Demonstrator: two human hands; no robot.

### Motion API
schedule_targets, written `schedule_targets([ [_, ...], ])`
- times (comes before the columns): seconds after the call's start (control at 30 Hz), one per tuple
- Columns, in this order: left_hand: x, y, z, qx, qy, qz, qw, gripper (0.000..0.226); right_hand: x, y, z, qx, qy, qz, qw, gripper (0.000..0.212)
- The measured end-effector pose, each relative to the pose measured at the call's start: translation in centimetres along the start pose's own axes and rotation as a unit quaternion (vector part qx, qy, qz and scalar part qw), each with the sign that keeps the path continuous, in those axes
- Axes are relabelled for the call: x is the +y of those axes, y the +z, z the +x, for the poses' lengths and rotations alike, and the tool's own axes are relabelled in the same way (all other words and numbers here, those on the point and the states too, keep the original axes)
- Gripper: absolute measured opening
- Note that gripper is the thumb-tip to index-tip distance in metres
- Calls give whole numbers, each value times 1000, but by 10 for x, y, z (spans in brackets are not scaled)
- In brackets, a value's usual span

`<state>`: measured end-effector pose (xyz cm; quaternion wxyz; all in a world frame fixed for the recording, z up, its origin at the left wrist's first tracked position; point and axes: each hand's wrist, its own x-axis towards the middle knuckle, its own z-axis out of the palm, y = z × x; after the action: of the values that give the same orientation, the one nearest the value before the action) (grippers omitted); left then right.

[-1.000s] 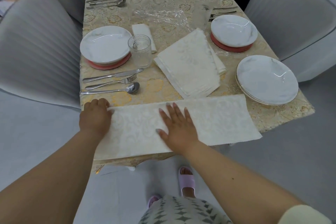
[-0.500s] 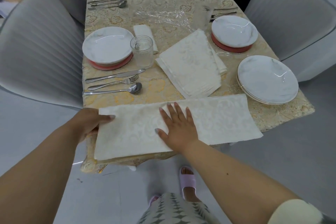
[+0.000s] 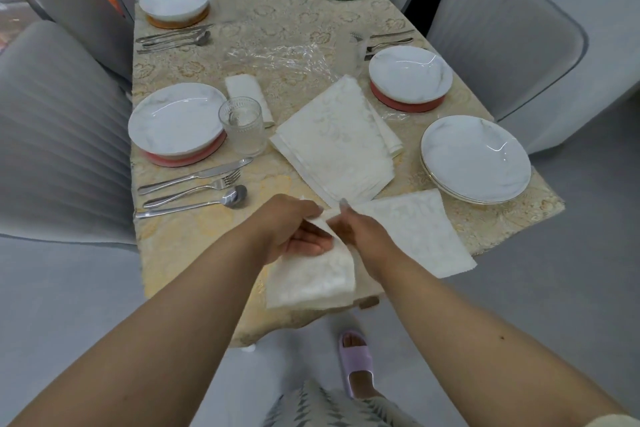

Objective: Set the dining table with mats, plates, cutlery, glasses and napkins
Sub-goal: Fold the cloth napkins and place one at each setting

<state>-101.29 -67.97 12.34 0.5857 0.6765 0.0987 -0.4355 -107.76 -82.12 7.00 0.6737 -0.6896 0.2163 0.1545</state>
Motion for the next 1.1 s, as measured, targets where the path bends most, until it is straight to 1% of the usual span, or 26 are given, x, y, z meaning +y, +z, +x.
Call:
schedule_targets([
  [0.03, 1, 10, 7, 1, 3, -6, 1000, 22, -2, -14, -1, 0, 25, 63, 998, 60],
  [0.07, 2, 20, 14, 0, 3, -10, 1000, 23, -3, -27, -1, -10, 42, 96, 994, 63],
  [0.1, 3, 29, 19, -1, 2, -10, 1000, 23, -3, -41, -1, -24, 54, 95, 994, 64],
  [0.17, 3, 47, 30, -2, -2, -11, 1000, 20, 1, -63, -3, -51, 67, 46, 995, 60],
  [0.2, 2, 54, 36, -3, -4, -16, 1000, 23, 3, -72, -3, -49, 62, 13, 997, 52],
  [0.27, 3, 66, 44, -12, -5, -26, 1000, 28, 6, -86, -3, -7, 51, -72, 996, 28],
  [0.3, 3, 70, 45, -19, -4, -26, 999, 29, 7, -92, -2, 16, 49, -103, 993, 28],
  [0.33, 4, 72, 47, -19, 1, -22, 1000, 35, 9, -97, 0, 38, 52, -119, 991, 33],
  [0.37, 4, 72, 50, -8, 17, -18, 1000, 43, 11, -101, 1, 52, 61, -124, 989, 34],
  [0.4, 3, 72, 51, 15, 52, -9, 998, 47, 12, -105, 1, 62, 72, -126, 987, 31],
  [0.43, -1, 69, 53, 53, 106, 19, 993, 46, 13, -109, 2, 68, 83, -129, 986, 25],
  [0.47, -6, 65, 58, 102, 173, 76, 977, 40, 13, -113, 1, 75, 93, -136, 983, 18],
  [0.5, -11, 60, 63, 153, 240, 156, 946, 33, 15, -116, 1, 84, 99, -140, 982, 12],
  [0.53, -14, 54, 68, 190, 291, 233, 908, 25, 16, -119, 2, 92, 102, -142, 980, 13],
  [0.57, -15, 49, 73, 200, 314, 297, 879, 18, 16, -122, 3, 101, 106, -144, 979, 16],
  [0.6, -16, 45, 78, 184, 309, 347, 866, 20, 16, -124, 3, 111, 108, -153, 976, 16],
  [0.63, -15, 42, 82, 156, 286, 383, 864, 26, 16, -126, 3, 119, 109, -170, 972, 15],
  [0.7, -15, 38, 88, 122, 232, 440, 859, 32, 17, -129, 2, 139, 105, -200, 964, 29],
  [0.77, -16, 34, 91, 116, 217, 486, 838, 31, 18, -130, 1, 162, 93, -222, 957, 38],
  [0.83, -17, 29, 93, 120, 222, 502, 828, 30, 21, -132, 0, 172, 88, -225, 955, 40],
  [0.97, -15, 24, 93, 91, 232, 493, 833, 27, 28, -135, 1, 186, 83, -239, 949, 40],
  [1.07, -13, 23, 90, 53, 199, 494, 845, 24, 35, -138, 1, 208, 84, -292, 930, 40],
  [1.1, -12, 22, 90, 41, 184, 507, 841, 25, 38, -139, 1, 217, 86, -306, 923, 39],
])
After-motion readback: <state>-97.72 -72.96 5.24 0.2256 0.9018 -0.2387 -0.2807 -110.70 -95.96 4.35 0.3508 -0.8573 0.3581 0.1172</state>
